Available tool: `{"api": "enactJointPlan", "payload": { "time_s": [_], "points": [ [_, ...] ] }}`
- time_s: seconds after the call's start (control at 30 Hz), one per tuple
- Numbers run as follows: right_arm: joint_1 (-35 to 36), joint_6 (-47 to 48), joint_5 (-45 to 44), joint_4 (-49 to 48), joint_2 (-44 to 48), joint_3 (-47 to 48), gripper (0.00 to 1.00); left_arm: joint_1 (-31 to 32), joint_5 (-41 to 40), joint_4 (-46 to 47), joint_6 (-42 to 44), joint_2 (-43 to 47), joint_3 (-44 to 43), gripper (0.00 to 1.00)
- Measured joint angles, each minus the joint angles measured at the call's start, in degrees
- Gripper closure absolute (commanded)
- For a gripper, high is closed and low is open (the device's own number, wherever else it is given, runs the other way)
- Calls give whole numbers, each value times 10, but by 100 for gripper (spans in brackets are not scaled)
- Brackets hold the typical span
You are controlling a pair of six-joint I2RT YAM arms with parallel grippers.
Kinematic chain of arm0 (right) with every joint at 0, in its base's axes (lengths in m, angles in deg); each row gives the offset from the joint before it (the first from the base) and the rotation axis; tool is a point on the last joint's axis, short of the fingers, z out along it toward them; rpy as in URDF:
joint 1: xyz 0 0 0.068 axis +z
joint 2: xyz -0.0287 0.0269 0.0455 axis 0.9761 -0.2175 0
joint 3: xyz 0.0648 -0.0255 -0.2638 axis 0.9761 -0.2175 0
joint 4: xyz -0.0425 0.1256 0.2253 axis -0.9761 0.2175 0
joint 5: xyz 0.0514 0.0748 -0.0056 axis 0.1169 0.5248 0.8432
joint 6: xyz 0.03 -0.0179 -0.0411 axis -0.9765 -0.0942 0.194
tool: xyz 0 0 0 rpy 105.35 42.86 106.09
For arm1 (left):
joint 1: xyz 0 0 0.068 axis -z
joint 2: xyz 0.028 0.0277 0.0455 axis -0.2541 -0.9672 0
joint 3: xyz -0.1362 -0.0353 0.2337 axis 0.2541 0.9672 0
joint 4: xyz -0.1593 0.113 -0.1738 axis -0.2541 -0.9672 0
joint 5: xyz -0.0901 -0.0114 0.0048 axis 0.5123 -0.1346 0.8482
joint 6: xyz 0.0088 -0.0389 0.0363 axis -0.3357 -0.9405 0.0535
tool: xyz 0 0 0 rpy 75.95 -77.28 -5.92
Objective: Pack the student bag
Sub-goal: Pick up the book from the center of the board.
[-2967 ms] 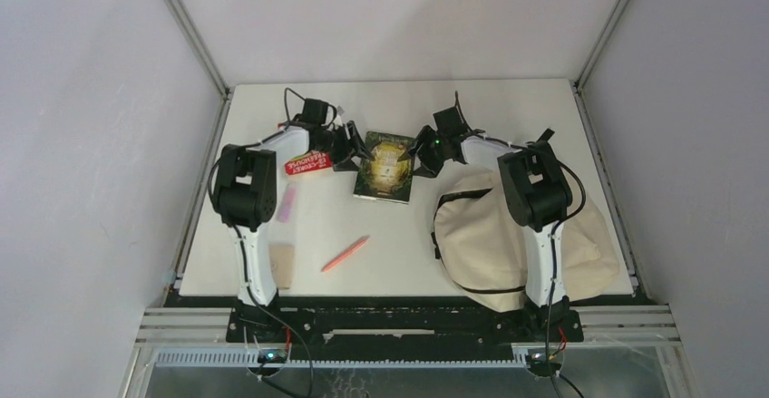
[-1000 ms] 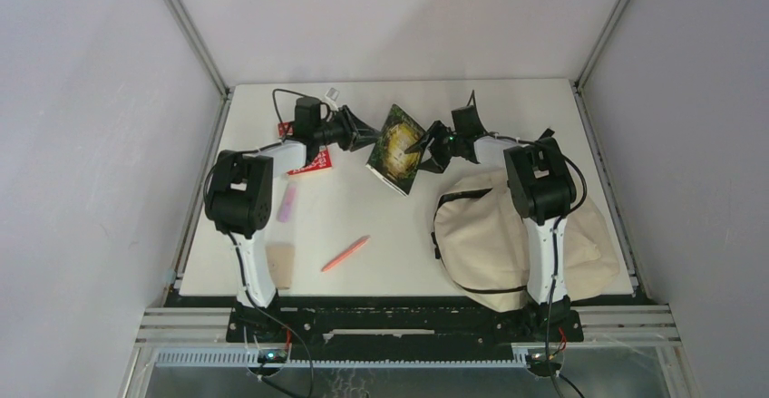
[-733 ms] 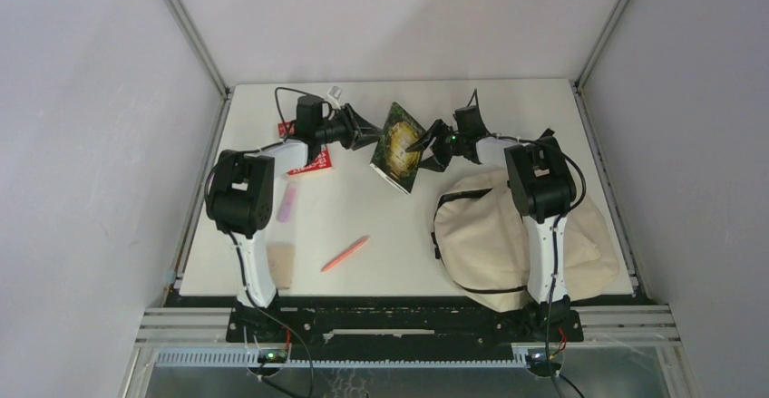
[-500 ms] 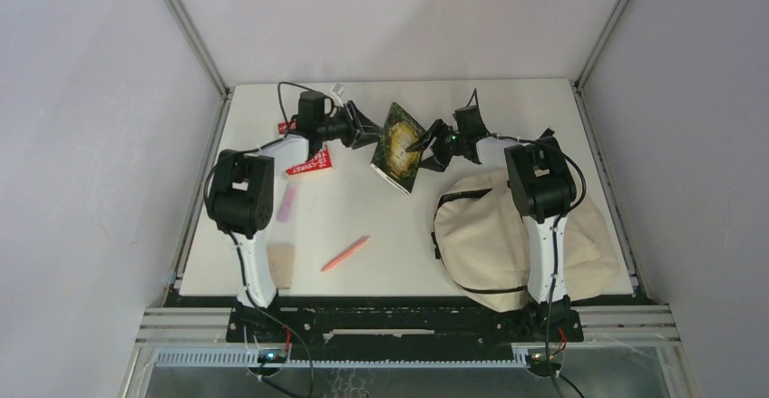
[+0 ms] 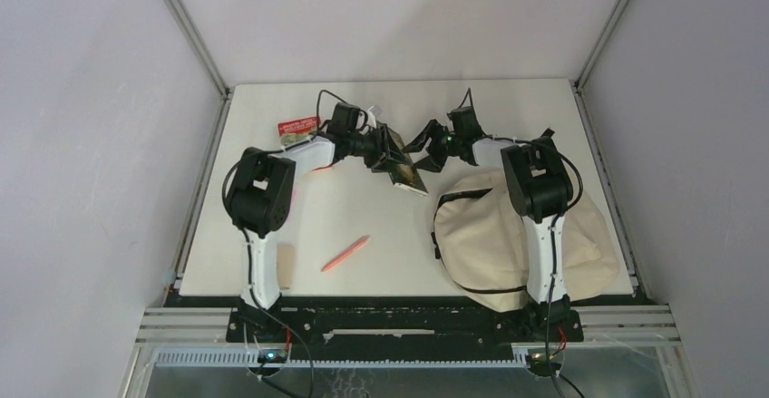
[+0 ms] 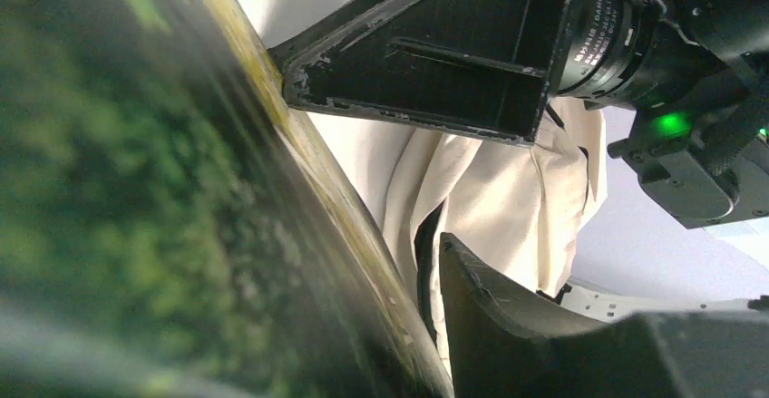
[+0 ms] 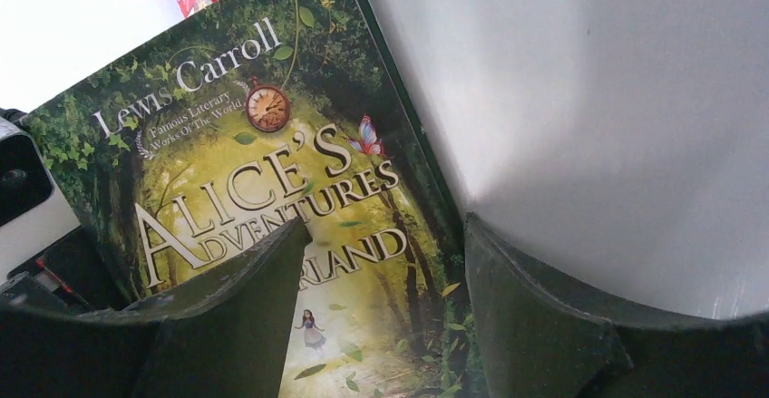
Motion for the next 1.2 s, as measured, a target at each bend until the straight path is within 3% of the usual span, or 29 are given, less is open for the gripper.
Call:
{"api": "enactJointPlan", "payload": {
  "time_s": [0.27,0.47,0.7,0.77,1.0,1.03,1.13,1.2],
  "points": [
    [-1,2,2,1,1,0,28,3,-9,-17,8,2,-3,67],
    [-1,4,2,2,1,0,28,3,-21,-31,9,5,-3,71],
    [5,14,10,8,1,0,27,4,-43,-80,24,21,-2,98],
    [8,16,13,11,1,0,27,4,-50,-98,30,27,-2,100],
    [15,30,22,23,17,-18,25,14,-67,-151,45,47,-1,100],
    [15,32,25,25,20,-23,25,16,-67,-157,48,50,1,95],
    [15,41,28,36,33,-37,24,24,-67,-178,58,59,7,65],
    [14,47,28,46,41,-45,24,29,-68,-189,64,62,7,54]
  ]
}}
